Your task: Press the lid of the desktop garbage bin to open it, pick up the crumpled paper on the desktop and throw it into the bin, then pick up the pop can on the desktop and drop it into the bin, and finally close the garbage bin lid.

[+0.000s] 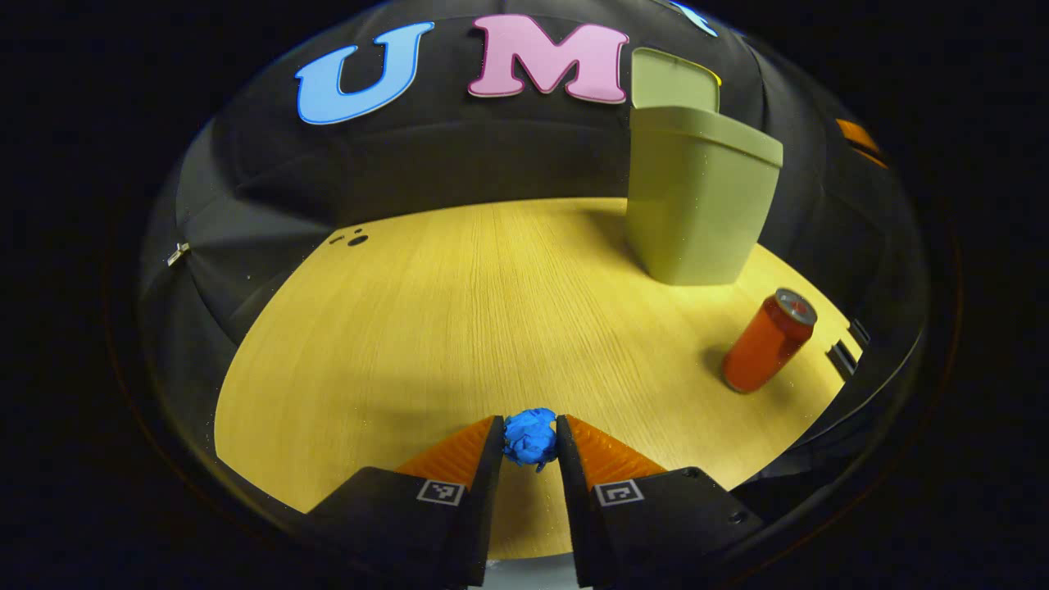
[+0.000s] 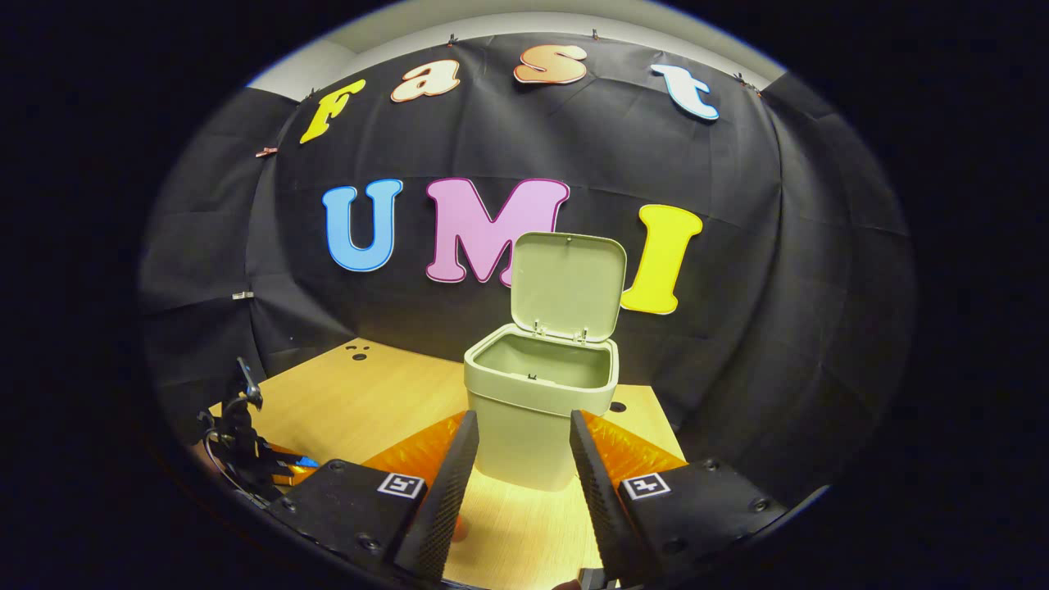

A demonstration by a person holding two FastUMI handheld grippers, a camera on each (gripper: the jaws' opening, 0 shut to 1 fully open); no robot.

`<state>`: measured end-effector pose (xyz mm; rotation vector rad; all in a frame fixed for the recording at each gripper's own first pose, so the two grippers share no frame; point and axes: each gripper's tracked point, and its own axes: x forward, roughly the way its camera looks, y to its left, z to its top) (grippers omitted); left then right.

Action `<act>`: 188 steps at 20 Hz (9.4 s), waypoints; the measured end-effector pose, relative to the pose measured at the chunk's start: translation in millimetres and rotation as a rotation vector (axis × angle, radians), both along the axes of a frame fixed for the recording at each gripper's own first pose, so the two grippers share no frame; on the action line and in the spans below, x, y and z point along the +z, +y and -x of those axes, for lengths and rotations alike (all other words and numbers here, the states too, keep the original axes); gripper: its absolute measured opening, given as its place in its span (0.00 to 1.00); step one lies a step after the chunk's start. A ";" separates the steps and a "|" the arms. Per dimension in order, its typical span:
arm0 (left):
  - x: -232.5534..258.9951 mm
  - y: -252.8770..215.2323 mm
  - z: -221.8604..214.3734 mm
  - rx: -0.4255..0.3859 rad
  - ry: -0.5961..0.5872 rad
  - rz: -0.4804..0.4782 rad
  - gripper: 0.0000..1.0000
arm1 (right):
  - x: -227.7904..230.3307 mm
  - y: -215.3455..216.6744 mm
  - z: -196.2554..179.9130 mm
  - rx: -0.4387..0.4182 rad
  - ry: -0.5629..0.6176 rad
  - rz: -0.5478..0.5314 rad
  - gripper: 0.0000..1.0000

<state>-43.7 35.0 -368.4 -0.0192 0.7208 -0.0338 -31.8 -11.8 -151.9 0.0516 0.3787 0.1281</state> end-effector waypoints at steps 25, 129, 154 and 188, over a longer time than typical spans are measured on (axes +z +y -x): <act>275.4 -112.1 -178.6 -0.192 -0.520 0.135 0.43 | -14.9 4.8 6.2 -0.009 -0.001 -0.056 0.91; 208.3 -0.5 -27.0 -0.019 -0.393 0.046 0.96 | -221.5 123.8 50.6 0.291 0.441 0.053 0.84; 212.6 -21.8 -37.2 -0.016 -0.404 0.084 0.97 | 21.2 45.6 -89.8 0.133 -0.053 -0.055 0.83; 209.7 -30.4 -61.8 0.018 -0.390 0.065 0.95 | -100.0 -45.1 -180.5 -0.008 0.289 0.088 0.85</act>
